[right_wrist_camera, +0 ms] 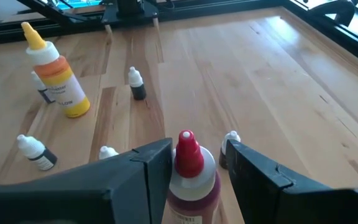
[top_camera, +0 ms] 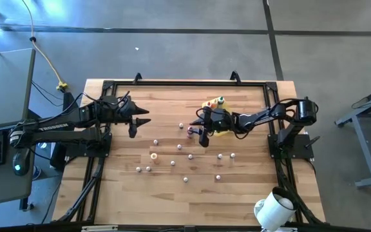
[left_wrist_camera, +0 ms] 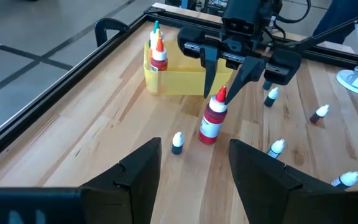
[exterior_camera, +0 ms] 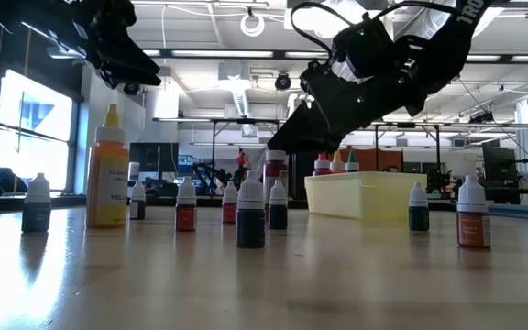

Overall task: Pick & Place food coloring
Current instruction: Put the large red food coloring bottle into the bin

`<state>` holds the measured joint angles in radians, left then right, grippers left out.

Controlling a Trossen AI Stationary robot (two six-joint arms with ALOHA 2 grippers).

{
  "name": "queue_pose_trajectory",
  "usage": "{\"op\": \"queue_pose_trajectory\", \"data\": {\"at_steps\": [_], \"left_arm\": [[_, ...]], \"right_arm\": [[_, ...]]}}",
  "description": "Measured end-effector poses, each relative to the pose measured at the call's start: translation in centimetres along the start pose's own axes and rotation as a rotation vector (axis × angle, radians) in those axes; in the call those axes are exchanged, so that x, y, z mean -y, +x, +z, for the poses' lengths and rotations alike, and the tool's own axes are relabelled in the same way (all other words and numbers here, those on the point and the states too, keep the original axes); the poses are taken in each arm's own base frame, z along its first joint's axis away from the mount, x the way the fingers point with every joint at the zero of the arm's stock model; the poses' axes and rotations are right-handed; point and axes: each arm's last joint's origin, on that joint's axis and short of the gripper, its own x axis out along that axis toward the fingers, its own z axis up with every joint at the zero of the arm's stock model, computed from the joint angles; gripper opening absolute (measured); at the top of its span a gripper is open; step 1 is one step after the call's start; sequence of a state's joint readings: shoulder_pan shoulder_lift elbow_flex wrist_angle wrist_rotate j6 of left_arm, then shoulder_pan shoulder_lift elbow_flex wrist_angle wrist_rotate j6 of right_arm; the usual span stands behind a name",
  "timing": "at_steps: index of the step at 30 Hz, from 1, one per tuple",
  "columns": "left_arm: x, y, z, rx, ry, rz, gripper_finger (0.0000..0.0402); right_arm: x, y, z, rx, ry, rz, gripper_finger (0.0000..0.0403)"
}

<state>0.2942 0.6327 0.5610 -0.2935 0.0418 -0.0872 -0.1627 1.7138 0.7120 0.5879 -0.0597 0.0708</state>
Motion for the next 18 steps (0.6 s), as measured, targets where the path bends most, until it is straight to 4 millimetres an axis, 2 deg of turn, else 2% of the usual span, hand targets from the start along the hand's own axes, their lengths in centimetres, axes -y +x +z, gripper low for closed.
{"op": "queue_pose_trajectory", "data": {"at_steps": [10, 18], "left_arm": [[0.0, 0.0, 0.0, 0.0, 0.008, 0.001, 0.0186], [-0.01, 0.0, 0.0, 0.001, 0.011, 0.002, 0.0186]], "right_arm": [[-0.14, 0.02, 0.12, 0.015, -0.026, 0.046, 0.0147], [-0.16, 0.02, 0.32, 0.038, -0.031, 0.054, 0.0195]]}}
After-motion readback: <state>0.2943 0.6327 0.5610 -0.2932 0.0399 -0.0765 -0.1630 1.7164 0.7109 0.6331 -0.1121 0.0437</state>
